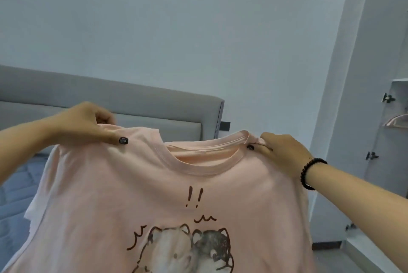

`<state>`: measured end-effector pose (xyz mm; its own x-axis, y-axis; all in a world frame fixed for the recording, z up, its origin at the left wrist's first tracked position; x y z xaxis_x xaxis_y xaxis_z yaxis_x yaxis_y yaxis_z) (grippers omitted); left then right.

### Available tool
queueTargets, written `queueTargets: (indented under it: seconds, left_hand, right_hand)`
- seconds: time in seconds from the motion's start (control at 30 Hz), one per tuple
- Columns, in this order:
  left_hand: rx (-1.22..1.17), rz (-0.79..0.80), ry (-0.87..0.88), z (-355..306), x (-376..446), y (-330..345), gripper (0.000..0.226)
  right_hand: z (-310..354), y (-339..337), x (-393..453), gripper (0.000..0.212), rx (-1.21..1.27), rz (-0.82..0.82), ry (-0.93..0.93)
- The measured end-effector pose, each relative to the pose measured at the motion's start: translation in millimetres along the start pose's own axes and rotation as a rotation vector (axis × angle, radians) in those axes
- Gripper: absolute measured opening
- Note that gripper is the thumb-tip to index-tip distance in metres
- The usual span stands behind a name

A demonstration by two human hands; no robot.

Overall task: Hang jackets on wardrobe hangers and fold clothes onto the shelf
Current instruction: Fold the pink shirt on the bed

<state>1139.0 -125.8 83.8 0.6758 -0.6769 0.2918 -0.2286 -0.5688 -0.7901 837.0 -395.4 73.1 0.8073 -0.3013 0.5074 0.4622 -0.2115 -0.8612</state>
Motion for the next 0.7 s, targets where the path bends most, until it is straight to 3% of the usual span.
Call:
queueTargets:
  seconds: [0.1,0.2,0.27,0.33,0.4,0.47,0.57,0.7]
  left_hand:
    - [0.136,0.121,-0.061,40.4,47.6,44.3,0.076]
    - [0.259,0.129,-0.123,78.7,108.2,81.5,0.061]
    - [0.328,0.051,-0.162,102.1,150.5,99.2,0.049]
    - [0.321,-0.117,-0.222,122.6,187.6,105.8,0.047]
    - [0.238,-0.284,-0.308,144.3,216.0,116.3,0.047]
    - [0.209,-0.331,-0.371,167.8,233.0,152.0,0.056]
    - [0.338,-0.189,-0.367,203.9,225.9,252.5,0.084]
    - [0.327,0.143,-0.437,231.5,140.6,388.6,0.093]
  right_hand:
    - [-7.7,72.3,30.6,0.033,-0.171,0.223,-0.077]
    - [-22.3,138.2,74.3,0.038,-0.249,0.243,-0.174]
    - [-31.9,177.2,113.5,0.047,-0.306,0.193,-0.246]
    - [-41.0,211.5,161.3,0.036,-0.344,0.127,-0.251]
    - [-41.9,234.0,203.4,0.024,-0.337,-0.04,-0.232]
    - [-47.7,260.9,224.3,0.016,-0.18,-0.215,-0.166]
    - [-39.1,339.7,212.4,0.048,0.027,-0.135,-0.042]
    - [16.2,444.0,117.1,0.06,0.303,0.083,-0.154]
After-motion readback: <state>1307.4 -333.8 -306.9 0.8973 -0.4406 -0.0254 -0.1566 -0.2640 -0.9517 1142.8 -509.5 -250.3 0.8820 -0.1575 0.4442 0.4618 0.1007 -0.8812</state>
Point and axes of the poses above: each hand's wrist, its own x-axis towards the middle knuckle, its own y-axis out of the palm, z = x × y, the point moved 8 cm from there along x, towards the middle knuckle, and after that the axes turned 15 degrees about -y, right-handed, at the moved point
